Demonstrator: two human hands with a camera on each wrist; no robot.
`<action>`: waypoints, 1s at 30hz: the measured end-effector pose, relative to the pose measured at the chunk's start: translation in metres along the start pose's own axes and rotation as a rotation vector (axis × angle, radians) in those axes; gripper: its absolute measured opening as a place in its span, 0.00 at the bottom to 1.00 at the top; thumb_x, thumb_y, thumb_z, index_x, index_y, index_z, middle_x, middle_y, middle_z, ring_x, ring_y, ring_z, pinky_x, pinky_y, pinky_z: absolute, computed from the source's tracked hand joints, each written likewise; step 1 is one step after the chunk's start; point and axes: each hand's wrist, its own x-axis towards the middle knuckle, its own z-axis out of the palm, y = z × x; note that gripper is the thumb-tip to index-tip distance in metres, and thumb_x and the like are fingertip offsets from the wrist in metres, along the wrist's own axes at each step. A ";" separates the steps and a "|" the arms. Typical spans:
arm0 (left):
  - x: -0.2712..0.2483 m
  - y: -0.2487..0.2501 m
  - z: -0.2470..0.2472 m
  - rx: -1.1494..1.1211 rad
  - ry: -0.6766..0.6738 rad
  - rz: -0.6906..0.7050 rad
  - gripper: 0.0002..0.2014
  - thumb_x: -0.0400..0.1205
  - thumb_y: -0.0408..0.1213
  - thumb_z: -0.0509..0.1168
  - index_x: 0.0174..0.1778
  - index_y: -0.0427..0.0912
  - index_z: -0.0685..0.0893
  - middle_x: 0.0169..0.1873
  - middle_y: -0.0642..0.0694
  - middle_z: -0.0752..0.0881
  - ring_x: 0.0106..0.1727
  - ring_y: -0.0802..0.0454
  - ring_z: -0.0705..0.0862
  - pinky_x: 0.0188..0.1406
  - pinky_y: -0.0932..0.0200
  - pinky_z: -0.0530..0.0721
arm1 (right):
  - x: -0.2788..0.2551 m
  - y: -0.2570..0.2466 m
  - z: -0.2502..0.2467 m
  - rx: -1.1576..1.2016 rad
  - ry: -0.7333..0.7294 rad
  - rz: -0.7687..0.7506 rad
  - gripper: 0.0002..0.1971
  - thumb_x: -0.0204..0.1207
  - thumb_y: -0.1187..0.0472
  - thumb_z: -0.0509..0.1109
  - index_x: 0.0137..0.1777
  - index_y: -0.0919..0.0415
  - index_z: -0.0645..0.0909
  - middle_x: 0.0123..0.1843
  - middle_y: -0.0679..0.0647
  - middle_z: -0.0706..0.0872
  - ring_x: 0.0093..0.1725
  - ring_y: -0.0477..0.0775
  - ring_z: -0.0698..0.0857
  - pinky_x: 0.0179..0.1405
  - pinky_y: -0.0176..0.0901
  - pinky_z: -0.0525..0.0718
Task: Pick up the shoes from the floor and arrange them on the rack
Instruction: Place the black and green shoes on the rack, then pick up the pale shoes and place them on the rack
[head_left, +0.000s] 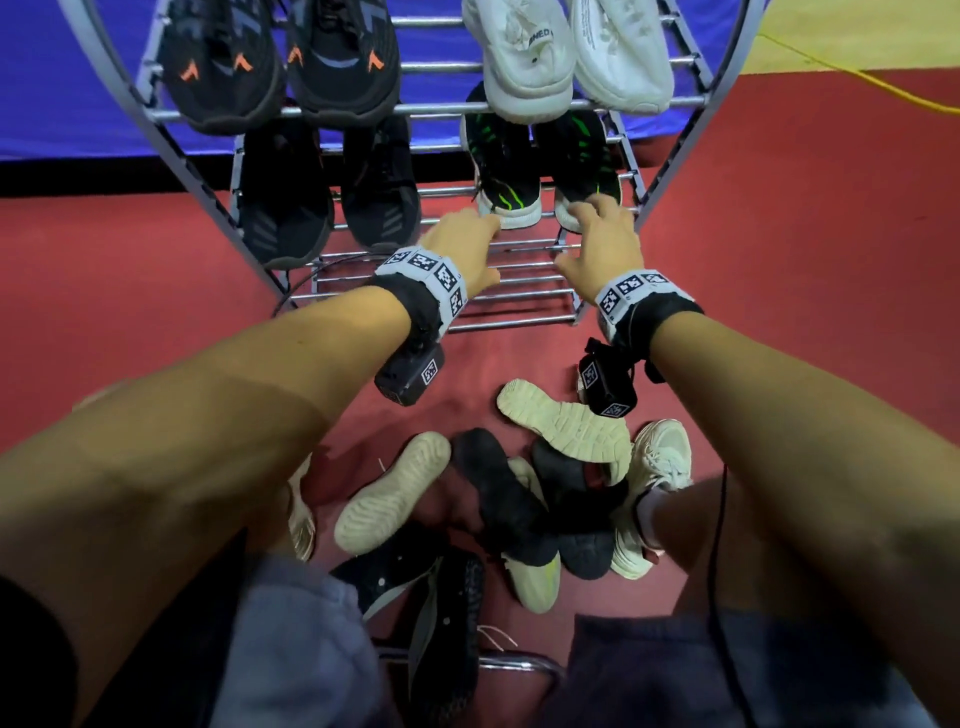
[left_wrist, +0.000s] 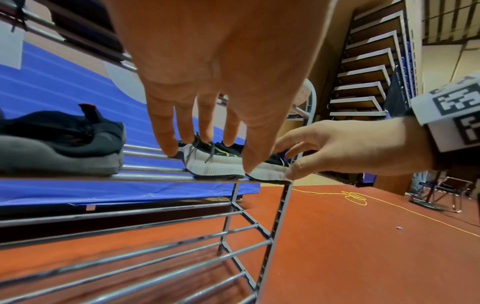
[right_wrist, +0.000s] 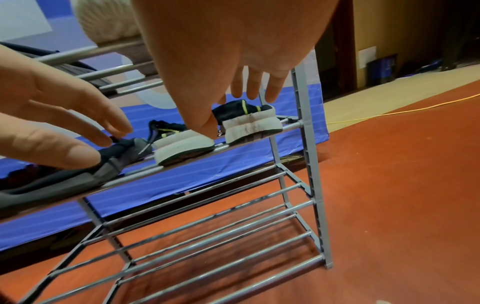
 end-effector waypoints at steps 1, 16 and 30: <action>-0.007 -0.001 0.002 0.008 -0.032 0.002 0.24 0.78 0.43 0.70 0.68 0.41 0.77 0.63 0.39 0.81 0.64 0.38 0.80 0.61 0.47 0.79 | -0.007 -0.002 0.003 0.008 -0.022 0.000 0.29 0.72 0.59 0.71 0.74 0.60 0.73 0.73 0.58 0.73 0.73 0.64 0.70 0.67 0.56 0.74; -0.073 -0.073 0.146 -0.064 -0.469 -0.310 0.20 0.76 0.47 0.71 0.61 0.41 0.83 0.54 0.41 0.88 0.53 0.39 0.87 0.51 0.51 0.85 | -0.094 0.048 0.127 -0.096 -0.672 0.171 0.27 0.74 0.52 0.73 0.73 0.55 0.76 0.70 0.56 0.82 0.71 0.59 0.78 0.73 0.46 0.70; -0.145 -0.110 0.299 -0.129 -0.573 -0.621 0.47 0.72 0.61 0.72 0.78 0.37 0.61 0.72 0.33 0.70 0.70 0.31 0.73 0.66 0.41 0.75 | -0.116 0.104 0.224 -0.378 -0.859 0.261 0.43 0.68 0.42 0.69 0.81 0.53 0.58 0.82 0.59 0.61 0.80 0.64 0.62 0.79 0.55 0.62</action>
